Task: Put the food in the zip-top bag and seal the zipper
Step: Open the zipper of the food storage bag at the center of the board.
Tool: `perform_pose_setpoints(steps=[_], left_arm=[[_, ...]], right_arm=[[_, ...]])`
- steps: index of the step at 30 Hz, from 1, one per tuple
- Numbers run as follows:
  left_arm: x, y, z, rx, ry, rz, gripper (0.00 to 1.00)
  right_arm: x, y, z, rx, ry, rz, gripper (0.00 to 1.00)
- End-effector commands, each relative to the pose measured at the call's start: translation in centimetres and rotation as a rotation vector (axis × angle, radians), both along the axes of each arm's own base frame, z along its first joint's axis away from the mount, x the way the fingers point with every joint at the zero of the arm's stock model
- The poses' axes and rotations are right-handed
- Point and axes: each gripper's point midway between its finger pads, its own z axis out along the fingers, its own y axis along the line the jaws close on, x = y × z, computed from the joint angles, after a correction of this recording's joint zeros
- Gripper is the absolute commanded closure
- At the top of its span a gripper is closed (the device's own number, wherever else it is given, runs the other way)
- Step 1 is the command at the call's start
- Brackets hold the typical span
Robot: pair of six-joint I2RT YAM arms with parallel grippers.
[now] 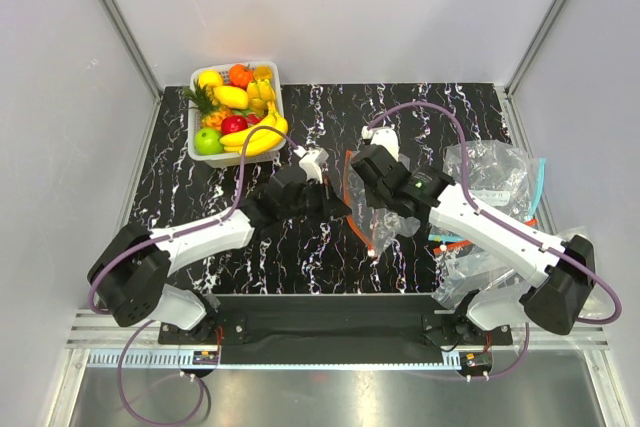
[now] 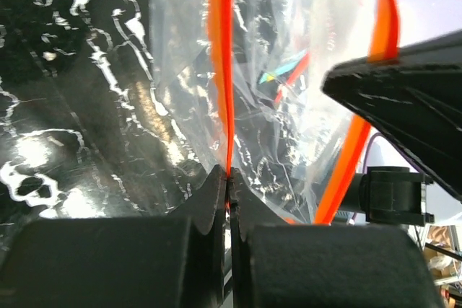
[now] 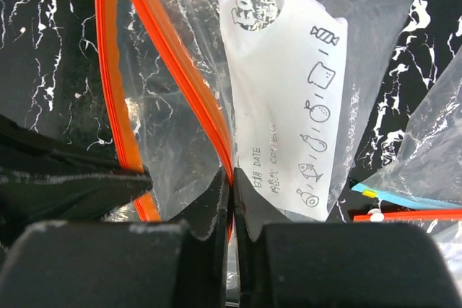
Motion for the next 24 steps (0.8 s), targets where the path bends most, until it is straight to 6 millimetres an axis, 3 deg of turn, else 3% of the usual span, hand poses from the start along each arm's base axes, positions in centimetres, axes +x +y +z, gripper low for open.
perform_pose_setpoints(steps=[1, 6, 8, 11, 13, 16, 21, 23, 24], left_arm=[[2.0, 0.2, 2.4, -0.031, -0.057, 0.03, 1.0], [3.9, 1.5, 1.4, 0.017, -0.055, 0.065, 1.0], [4.5, 2.0, 0.8, 0.044, -0.047, 0.076, 0.94], [4.7, 2.8, 0.7, 0.096, -0.072, 0.091, 0.65], [5.1, 3.9, 1.9, 0.114, -0.126, 0.133, 0.44], [5.7, 6.0, 4.0, 0.154, -0.197, 0.209, 0.27], [7.2, 10.1, 6.8, 0.252, -0.246, 0.332, 0.13], [7.4, 11.3, 7.3, 0.275, -0.261, 0.343, 0.01], [7.4, 11.9, 7.8, 0.288, -0.282, 0.346, 0.01]], right_arm=[[0.0, 0.8, 2.6, 0.079, -0.053, 0.018, 0.92], [0.9, 2.3, 1.7, 0.077, -0.057, 0.063, 0.98], [1.6, 2.8, 1.1, 0.065, -0.064, 0.069, 1.0], [2.3, 3.5, 0.9, 0.061, -0.07, 0.07, 1.0], [2.8, 3.9, 0.6, 0.034, -0.059, 0.067, 1.0], [3.3, 4.2, 0.5, 0.01, -0.045, 0.059, 1.0], [3.7, 4.2, 0.7, -0.012, -0.046, 0.054, 1.0], [3.6, 3.9, 0.6, -0.017, -0.045, 0.048, 1.0], [3.6, 3.9, 0.5, -0.02, -0.043, 0.048, 1.0]])
